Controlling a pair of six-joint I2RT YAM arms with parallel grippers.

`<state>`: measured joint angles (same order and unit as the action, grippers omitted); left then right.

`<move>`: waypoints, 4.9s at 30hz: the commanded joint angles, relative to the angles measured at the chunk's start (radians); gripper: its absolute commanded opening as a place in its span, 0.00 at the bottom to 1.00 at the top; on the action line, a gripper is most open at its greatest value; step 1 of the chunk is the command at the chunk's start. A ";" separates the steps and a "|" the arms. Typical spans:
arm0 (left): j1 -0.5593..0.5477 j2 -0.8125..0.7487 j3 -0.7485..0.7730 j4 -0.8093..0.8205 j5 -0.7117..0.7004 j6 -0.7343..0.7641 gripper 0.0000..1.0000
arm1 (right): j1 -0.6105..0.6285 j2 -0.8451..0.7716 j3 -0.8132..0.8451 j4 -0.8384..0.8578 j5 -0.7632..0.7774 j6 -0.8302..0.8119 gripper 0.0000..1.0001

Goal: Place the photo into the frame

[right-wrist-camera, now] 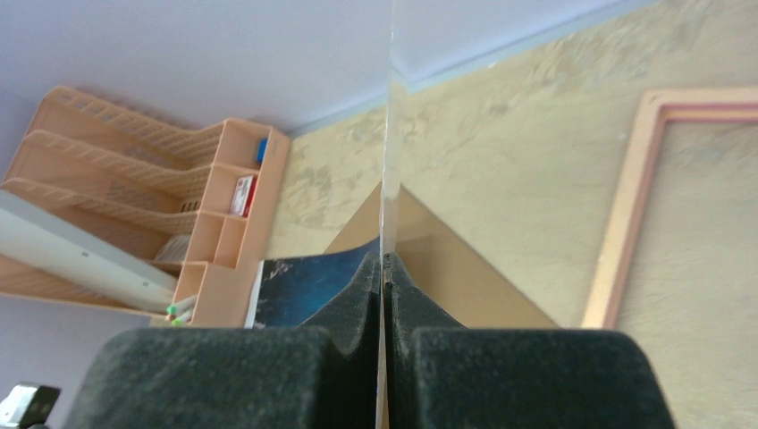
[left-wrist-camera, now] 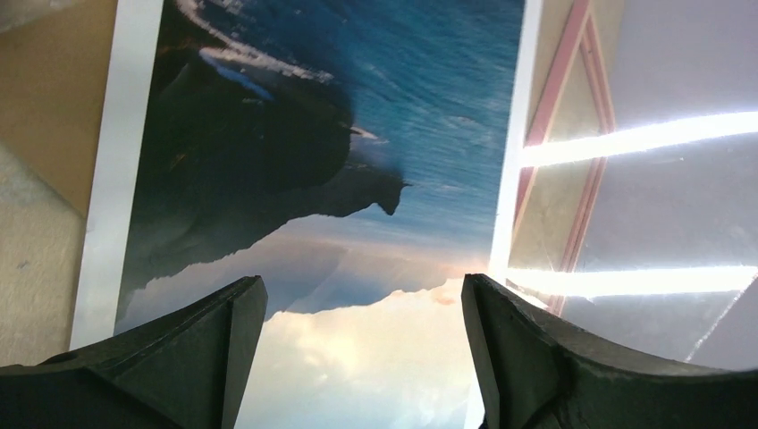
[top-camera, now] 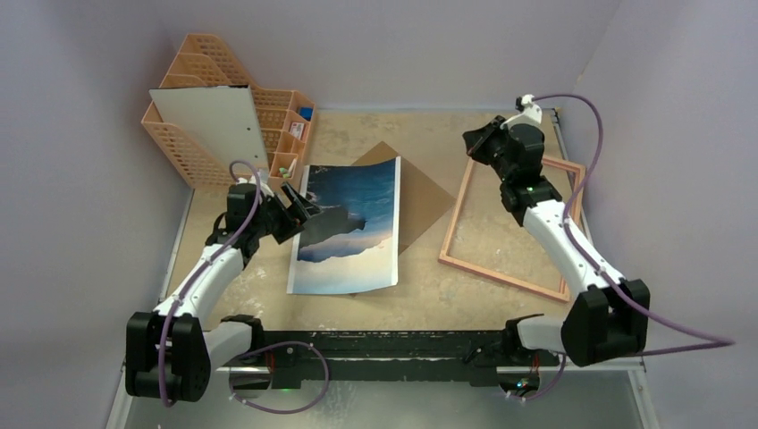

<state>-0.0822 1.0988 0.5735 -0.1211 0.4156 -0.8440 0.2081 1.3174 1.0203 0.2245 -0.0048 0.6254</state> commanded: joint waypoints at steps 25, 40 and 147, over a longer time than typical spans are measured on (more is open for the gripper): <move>-0.012 0.158 0.416 0.220 0.142 -0.017 0.92 | -0.001 -0.037 0.400 -0.153 -0.423 0.386 0.00; 0.025 0.143 0.447 0.280 0.302 -0.049 0.91 | -0.001 -0.085 0.250 0.122 -0.687 0.681 0.00; 0.015 0.017 0.574 -0.140 0.156 0.082 0.00 | 0.051 0.525 0.170 -0.474 0.347 -0.043 0.36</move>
<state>-0.0685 1.1049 1.0962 -0.2749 0.5724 -0.7883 0.2516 1.8404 1.1633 -0.2085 0.2893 0.6025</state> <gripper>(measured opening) 0.025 0.402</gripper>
